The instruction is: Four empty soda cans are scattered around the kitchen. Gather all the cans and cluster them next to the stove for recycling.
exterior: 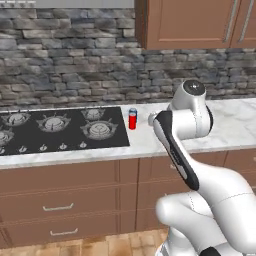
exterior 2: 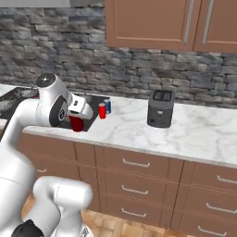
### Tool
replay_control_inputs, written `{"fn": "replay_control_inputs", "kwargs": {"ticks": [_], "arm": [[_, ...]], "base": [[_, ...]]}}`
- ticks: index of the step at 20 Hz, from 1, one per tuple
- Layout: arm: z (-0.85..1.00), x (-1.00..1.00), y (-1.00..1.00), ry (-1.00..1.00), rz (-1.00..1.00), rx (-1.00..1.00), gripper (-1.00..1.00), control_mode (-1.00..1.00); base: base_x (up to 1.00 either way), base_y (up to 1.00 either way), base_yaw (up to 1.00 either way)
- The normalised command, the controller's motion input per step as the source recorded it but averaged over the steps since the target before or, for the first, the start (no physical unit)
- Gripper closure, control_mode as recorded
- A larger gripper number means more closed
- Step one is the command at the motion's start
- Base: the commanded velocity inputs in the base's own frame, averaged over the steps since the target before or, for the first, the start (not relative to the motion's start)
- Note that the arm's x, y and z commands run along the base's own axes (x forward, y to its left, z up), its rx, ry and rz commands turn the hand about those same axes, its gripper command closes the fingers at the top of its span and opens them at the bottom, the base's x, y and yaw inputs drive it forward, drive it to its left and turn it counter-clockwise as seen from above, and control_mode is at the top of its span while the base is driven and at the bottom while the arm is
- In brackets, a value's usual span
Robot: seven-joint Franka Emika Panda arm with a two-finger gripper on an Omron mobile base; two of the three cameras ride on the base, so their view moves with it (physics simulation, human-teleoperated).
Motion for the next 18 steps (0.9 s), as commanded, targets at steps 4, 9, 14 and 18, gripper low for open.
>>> {"fn": "replay_control_inputs", "kwargs": {"ticks": [4, 9, 14, 18], "arm": [[0.0, 0.0, 0.0, 0.0, 0.0, 0.0, 1.0, 1.0], [0.0, 0.0, 0.0, 0.0, 0.0, 0.0, 1.0, 1.0], [0.0, 0.0, 0.0, 0.0, 0.0, 0.0, 1.0, 1.0], [0.0, 0.0, 0.0, 0.0, 0.0, 0.0, 1.0, 1.0]], "base": [[0.61, 0.52, -0.35], [0.62, 0.21, -0.26], [0.38, 0.0, 0.01], [0.34, -0.02, 0.15]]}}
